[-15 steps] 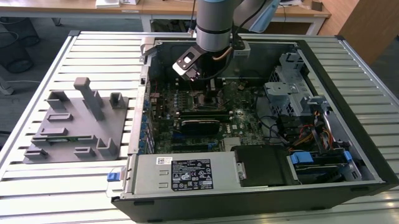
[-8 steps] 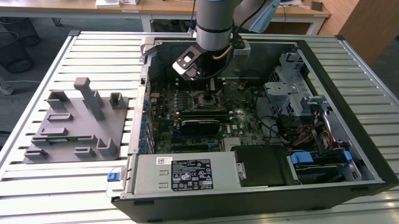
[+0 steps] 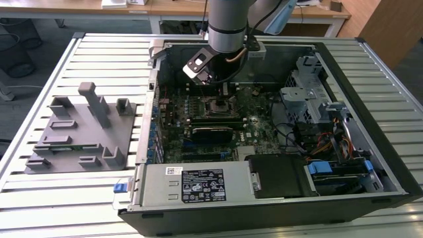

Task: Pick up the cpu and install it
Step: 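Place the cpu into insertion slot, then close the cpu cover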

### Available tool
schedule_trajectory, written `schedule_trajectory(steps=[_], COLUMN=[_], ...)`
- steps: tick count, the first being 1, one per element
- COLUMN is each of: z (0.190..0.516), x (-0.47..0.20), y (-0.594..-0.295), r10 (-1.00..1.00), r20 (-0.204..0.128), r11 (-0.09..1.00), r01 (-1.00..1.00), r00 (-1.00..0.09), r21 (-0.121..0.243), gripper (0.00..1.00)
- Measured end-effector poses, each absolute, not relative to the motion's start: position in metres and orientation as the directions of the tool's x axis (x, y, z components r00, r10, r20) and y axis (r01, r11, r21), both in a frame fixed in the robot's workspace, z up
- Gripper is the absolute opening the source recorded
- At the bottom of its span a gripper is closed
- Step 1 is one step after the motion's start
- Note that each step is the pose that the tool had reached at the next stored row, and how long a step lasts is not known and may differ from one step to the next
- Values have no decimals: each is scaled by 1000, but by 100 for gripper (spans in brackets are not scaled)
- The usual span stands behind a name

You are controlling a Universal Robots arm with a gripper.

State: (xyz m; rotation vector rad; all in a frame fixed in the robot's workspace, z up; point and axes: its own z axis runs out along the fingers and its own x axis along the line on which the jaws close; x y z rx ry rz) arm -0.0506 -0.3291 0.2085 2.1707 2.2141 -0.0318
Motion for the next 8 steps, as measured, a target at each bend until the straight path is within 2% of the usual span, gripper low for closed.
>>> schedule_trajectory(steps=[8], z=[212], x=[-51], y=[-329], r10=[999], r20=[-47], r11=[20], r01=[1000], r00=[-19], r21=[14], gripper=[11])
